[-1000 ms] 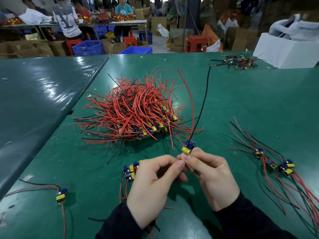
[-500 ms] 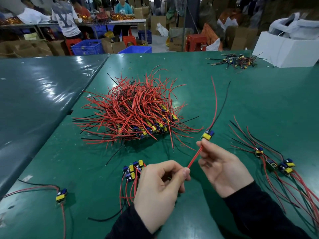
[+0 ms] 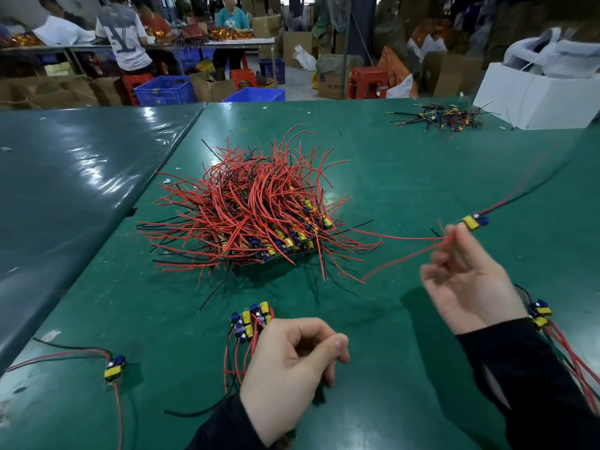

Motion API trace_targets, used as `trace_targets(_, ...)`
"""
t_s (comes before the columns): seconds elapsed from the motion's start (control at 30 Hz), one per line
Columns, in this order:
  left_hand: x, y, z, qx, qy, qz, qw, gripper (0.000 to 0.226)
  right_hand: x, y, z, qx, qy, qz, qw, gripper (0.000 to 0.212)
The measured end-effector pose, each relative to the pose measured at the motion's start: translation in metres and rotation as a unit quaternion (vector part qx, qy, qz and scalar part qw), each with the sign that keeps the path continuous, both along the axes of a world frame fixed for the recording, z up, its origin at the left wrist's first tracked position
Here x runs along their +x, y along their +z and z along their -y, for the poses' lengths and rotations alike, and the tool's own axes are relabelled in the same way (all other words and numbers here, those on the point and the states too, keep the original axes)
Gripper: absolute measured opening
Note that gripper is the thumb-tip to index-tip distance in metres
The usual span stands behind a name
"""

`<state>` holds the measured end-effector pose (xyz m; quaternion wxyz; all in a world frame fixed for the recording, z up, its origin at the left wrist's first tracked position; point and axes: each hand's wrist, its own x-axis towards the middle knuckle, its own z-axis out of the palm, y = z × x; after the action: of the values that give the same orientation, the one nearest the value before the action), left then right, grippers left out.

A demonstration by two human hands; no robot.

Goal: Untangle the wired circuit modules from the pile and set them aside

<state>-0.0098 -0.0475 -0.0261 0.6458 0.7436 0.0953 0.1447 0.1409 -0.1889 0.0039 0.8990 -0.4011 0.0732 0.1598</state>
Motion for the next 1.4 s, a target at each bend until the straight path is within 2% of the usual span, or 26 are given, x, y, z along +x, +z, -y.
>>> trace_targets(0.07,0.002,0.0,-0.002,-0.023,0.0,-0.012,1.0,0.023,0.0,0.001,0.003,-0.038,0.018,0.021,0.999,0.014)
trace_targets(0.17,0.007,0.005,-0.004,-0.105,0.019,-0.009,0.994,0.021,-0.015,-0.007,-0.009,-0.086,0.116,0.039,0.989,0.012)
trace_targets(0.3,0.007,0.011,-0.013,-0.228,0.058,-0.007,0.972,0.018,-0.032,-0.009,-0.019,-0.116,0.247,0.069,0.96,0.015)
trace_targets(0.4,0.006,0.017,-0.021,-0.281,0.113,0.02,0.953,0.022,-0.033,-0.008,-0.018,-0.127,0.278,0.08,0.949,0.014)
trace_targets(0.47,0.004,0.018,-0.026,-0.264,0.152,0.057,0.951,0.03,-0.034,-0.007,-0.016,-0.123,0.299,0.093,0.942,0.012)
trace_targets(0.53,0.004,0.016,-0.028,-0.171,0.138,0.085,0.972,0.02,-0.039,-0.008,-0.016,-0.126,0.351,0.131,0.918,0.007)
trace_targets(0.57,0.005,0.016,-0.027,-0.136,0.104,0.085,0.982,0.013,-0.042,-0.009,-0.016,-0.134,0.382,0.152,0.901,0.011)
trace_targets(0.67,0.008,0.009,-0.022,-0.094,-0.031,0.06,0.993,0.033,-0.056,-0.016,-0.023,-0.167,0.439,0.21,0.857,0.017)
trace_targets(0.77,0.008,0.007,-0.016,-0.034,-0.028,0.049,0.998,0.031,-0.063,-0.022,-0.027,-0.226,0.411,0.257,0.845,0.017)
trace_targets(0.87,0.01,0.004,-0.016,-0.079,0.023,0.042,0.996,0.034,-0.064,-0.024,-0.027,-0.279,0.372,0.298,0.834,0.018)
trace_targets(1.03,0.011,0.003,-0.014,-0.128,0.028,0.056,0.99,0.037,-0.071,-0.023,-0.028,-0.304,0.369,0.356,0.803,0.026)
trace_targets(1.1,0.011,0.001,-0.013,-0.142,0.038,0.071,0.987,0.035,-0.07,-0.024,-0.028,-0.272,0.386,0.317,0.822,0.028)
trace_targets(1.2,0.011,0.0,-0.013,-0.162,0.05,0.078,0.982,0.034,-0.075,-0.026,-0.03,-0.191,0.438,0.185,0.859,0.025)
trace_targets(1.27,0.011,-0.001,-0.013,-0.137,0.065,0.081,0.985,0.034,-0.078,-0.031,-0.031,-0.225,0.435,0.175,0.854,0.026)
trace_targets(1.33,0.011,-0.001,-0.012,-0.119,0.078,0.084,0.986,0.033,-0.077,-0.036,-0.03,-0.313,0.367,0.288,0.827,0.025)
trace_targets(1.4,0.01,-0.001,-0.012,-0.123,0.082,0.08,0.986,0.033,-0.074,-0.037,-0.029,-0.388,0.289,0.437,0.758,0.024)
